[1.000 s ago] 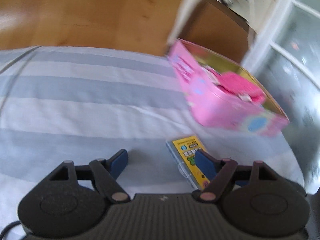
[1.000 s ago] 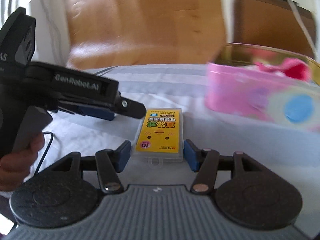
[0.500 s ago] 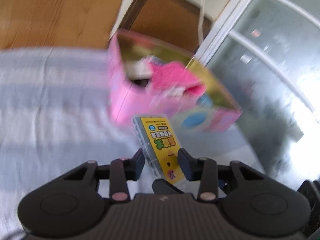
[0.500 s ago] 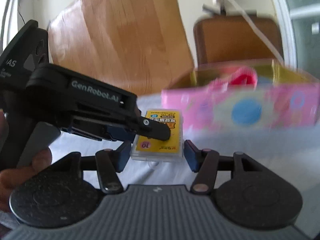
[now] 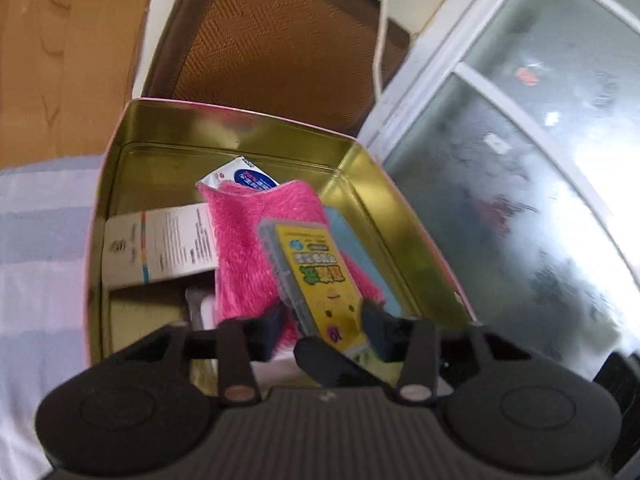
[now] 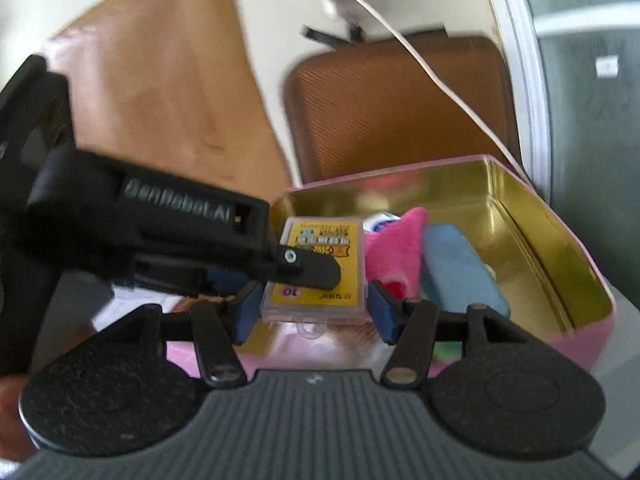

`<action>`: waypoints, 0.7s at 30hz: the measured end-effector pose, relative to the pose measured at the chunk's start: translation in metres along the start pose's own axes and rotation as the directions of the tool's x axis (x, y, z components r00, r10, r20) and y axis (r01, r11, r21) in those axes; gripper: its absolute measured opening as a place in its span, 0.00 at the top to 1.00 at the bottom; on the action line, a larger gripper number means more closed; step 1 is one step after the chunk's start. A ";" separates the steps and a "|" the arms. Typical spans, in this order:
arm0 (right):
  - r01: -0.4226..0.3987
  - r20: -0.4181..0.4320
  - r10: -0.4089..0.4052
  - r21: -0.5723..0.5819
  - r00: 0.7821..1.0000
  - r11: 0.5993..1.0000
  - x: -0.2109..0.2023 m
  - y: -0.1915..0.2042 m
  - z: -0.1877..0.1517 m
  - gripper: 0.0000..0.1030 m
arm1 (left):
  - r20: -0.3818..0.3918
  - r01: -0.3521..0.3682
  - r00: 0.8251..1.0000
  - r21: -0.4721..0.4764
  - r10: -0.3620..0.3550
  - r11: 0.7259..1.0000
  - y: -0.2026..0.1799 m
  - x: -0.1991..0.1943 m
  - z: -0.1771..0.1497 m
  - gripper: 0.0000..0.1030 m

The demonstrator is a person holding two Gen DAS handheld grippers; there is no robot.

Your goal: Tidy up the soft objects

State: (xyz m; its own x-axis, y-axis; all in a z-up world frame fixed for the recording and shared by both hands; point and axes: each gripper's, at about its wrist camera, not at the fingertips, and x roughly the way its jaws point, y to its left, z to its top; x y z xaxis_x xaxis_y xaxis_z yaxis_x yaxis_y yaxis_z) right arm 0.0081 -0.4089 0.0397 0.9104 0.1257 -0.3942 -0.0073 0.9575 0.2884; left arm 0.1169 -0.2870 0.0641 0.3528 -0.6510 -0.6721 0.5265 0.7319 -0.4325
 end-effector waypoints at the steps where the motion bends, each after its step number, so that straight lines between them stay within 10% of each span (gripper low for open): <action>1: 0.016 -0.034 -0.016 0.002 0.999 1.000 0.015 -0.004 0.009 0.42 | 0.023 -0.047 0.999 0.002 0.047 0.999 -0.001 0.006 0.005 0.35; 7: 0.184 -0.088 -0.187 -0.038 0.979 0.982 0.058 -0.019 0.027 0.42 | 0.128 -0.161 0.980 0.038 0.155 0.986 -0.003 -0.002 0.006 0.23; 21: 0.164 0.255 -0.154 -0.021 0.955 0.986 -0.051 0.027 -0.044 0.32 | 0.275 -0.391 0.895 0.110 0.350 0.914 0.007 -0.095 -0.065 0.11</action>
State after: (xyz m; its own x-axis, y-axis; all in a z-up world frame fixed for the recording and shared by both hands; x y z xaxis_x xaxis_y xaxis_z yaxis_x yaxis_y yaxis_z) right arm -0.0565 -0.3784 0.0292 0.9757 -0.0934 -0.1982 0.1339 0.9703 0.2016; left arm 0.0368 -0.2071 0.0865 0.7130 -0.3818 -0.5881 0.4281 0.9013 -0.0661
